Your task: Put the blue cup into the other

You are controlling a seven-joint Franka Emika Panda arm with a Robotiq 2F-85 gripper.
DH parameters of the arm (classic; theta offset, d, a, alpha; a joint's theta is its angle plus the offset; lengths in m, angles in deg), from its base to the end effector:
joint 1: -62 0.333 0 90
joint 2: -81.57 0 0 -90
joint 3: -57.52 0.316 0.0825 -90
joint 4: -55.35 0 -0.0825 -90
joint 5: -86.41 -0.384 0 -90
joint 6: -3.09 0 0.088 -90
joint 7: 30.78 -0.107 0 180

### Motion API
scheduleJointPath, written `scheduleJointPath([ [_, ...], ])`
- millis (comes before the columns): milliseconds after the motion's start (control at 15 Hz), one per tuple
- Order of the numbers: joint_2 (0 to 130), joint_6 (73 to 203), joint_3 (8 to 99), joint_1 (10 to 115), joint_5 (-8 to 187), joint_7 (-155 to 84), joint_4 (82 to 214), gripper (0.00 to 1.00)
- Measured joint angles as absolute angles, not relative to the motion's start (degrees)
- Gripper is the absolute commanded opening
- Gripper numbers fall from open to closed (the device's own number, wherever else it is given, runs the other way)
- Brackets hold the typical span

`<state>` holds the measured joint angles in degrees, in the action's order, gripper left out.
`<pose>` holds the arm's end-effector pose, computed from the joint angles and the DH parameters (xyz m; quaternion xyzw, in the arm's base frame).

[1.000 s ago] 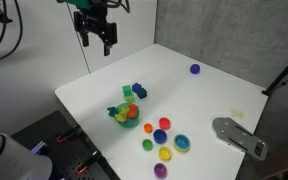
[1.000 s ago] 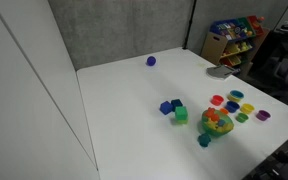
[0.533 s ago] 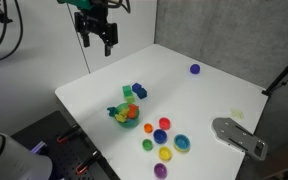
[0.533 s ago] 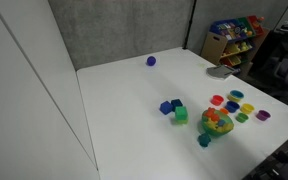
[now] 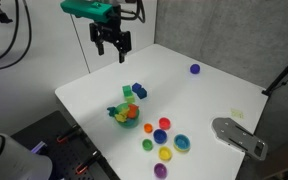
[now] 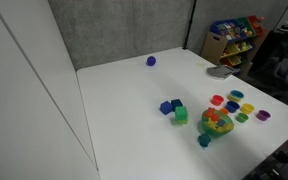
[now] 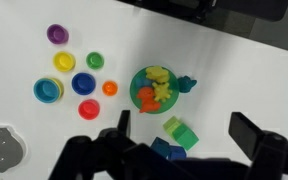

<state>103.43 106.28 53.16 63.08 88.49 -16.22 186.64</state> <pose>0.4235 -0.0295 0.4906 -0.9928 -0.1067 0.0547 0.0051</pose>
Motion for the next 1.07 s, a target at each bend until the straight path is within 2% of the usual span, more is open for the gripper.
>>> scheduleJointPath([
  [667, 98.9, 121.5, 48.2, 59.0, 90.6, -7.3, 191.4, 1.0],
  [1067, 90.5, 131.9, 45.3, 56.7, 90.6, -3.7, 193.0, 1.0],
])
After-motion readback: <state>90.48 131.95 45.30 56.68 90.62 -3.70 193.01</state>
